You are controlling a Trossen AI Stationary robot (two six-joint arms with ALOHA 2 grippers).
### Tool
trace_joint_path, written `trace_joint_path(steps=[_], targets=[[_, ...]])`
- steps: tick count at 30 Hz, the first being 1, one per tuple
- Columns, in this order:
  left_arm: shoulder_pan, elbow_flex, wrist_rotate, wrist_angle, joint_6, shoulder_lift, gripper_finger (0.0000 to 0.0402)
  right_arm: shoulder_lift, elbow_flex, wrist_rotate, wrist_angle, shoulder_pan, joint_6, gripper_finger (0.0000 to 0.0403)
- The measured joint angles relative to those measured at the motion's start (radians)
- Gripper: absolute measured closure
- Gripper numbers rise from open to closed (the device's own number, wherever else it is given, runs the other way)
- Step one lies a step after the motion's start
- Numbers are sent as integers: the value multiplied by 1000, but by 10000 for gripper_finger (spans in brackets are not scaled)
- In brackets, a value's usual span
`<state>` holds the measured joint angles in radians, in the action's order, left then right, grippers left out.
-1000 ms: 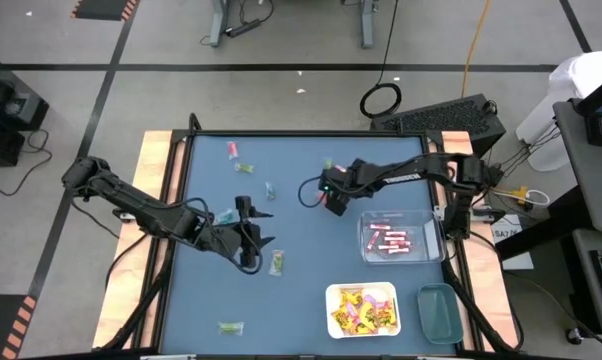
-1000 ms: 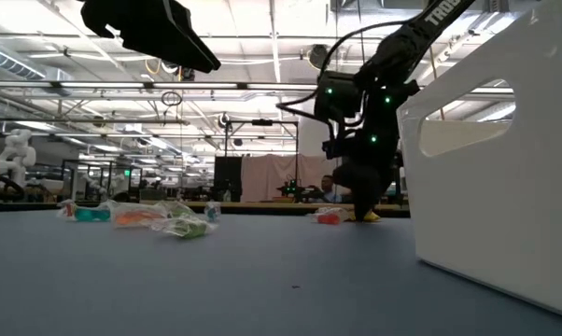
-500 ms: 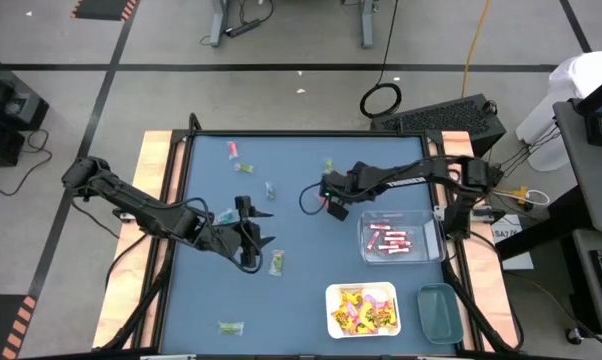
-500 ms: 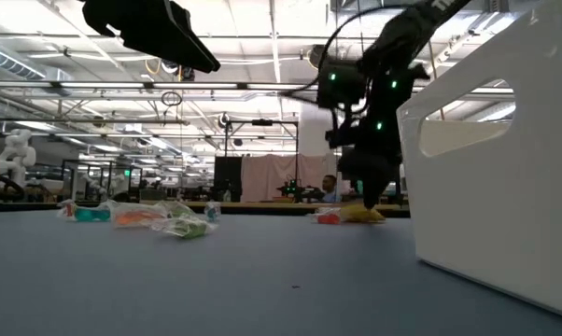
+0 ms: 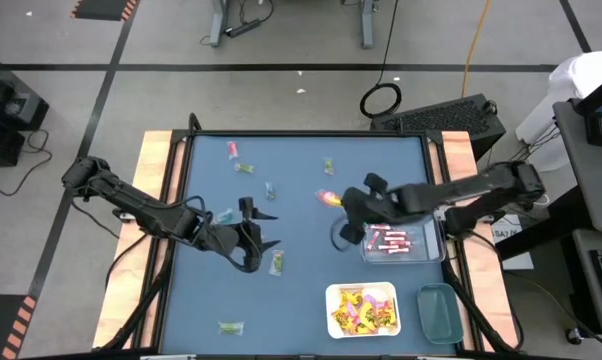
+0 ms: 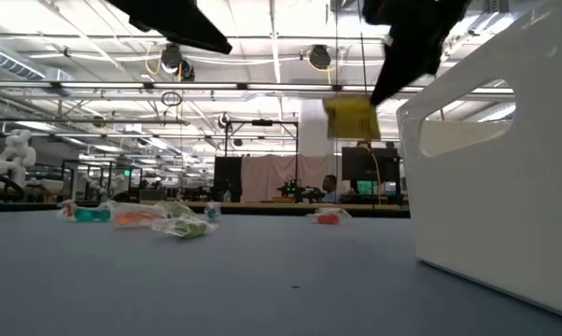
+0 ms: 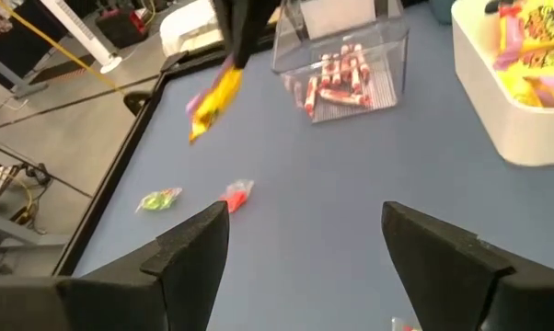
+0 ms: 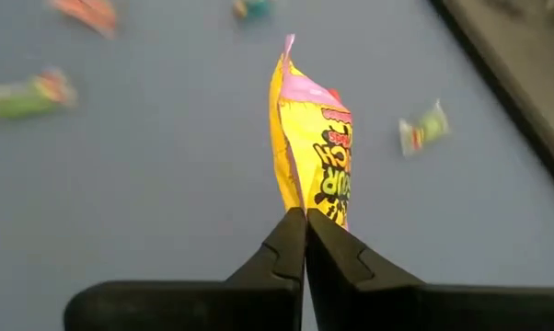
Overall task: Sort candy
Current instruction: Put the yellow candy into the white bin
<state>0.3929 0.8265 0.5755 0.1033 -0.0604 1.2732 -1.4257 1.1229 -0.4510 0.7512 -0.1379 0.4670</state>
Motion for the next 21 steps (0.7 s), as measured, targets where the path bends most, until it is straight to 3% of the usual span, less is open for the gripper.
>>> trace_joint_path(steps=[10, 21], targets=[[0, 0, -6, -48, -2, 0, 112, 106, 0, -323, -59, -384, 95, 402], [0, 0, -97, -127, -6, 38, 112, 106, 2, -541, -80, -617, 130, 403]])
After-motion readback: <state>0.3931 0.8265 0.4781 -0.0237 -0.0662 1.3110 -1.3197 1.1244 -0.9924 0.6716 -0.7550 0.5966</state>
